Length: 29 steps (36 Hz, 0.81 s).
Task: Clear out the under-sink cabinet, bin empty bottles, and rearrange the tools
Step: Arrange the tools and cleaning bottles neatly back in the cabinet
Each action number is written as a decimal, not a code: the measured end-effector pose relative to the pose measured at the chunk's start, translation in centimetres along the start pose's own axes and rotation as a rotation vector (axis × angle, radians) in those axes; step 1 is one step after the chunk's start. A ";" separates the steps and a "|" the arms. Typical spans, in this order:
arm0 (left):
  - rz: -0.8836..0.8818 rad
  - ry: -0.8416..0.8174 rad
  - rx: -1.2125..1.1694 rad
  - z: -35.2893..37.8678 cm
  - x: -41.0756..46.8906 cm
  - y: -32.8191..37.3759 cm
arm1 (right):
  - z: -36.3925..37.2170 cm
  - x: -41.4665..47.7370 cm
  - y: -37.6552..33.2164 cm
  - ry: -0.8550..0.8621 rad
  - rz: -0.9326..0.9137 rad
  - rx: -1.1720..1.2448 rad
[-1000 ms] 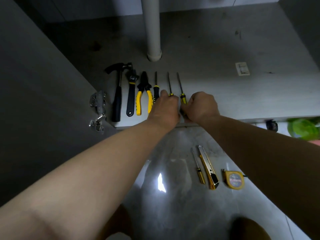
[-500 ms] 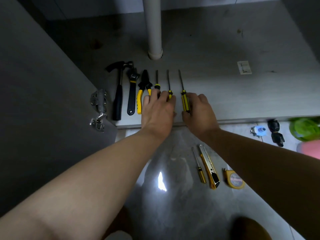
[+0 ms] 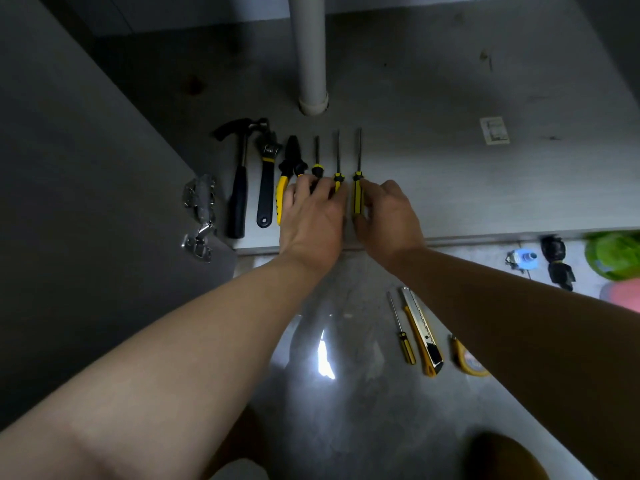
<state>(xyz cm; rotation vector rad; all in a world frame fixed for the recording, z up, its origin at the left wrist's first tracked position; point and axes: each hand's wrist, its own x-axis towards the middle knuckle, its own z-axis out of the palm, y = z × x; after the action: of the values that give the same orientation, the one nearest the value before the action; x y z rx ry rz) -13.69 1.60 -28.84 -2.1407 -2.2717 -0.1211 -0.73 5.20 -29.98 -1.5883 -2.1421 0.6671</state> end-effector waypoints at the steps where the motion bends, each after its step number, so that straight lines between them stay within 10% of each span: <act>1: -0.003 -0.001 -0.001 0.0 0.0 -0.1 | 0.1 0.0 0.1 0.003 -0.002 -0.002; 29: -0.044 -0.007 -0.071 0.2 0.2 -0.5 | -1.1 -0.9 1.9 -0.047 0.001 0.059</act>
<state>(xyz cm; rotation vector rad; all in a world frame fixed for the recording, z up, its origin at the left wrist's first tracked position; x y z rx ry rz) -14.22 1.76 -29.01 -2.1276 -2.3537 -0.1984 1.62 4.96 -30.18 -1.5575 -2.1348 0.7686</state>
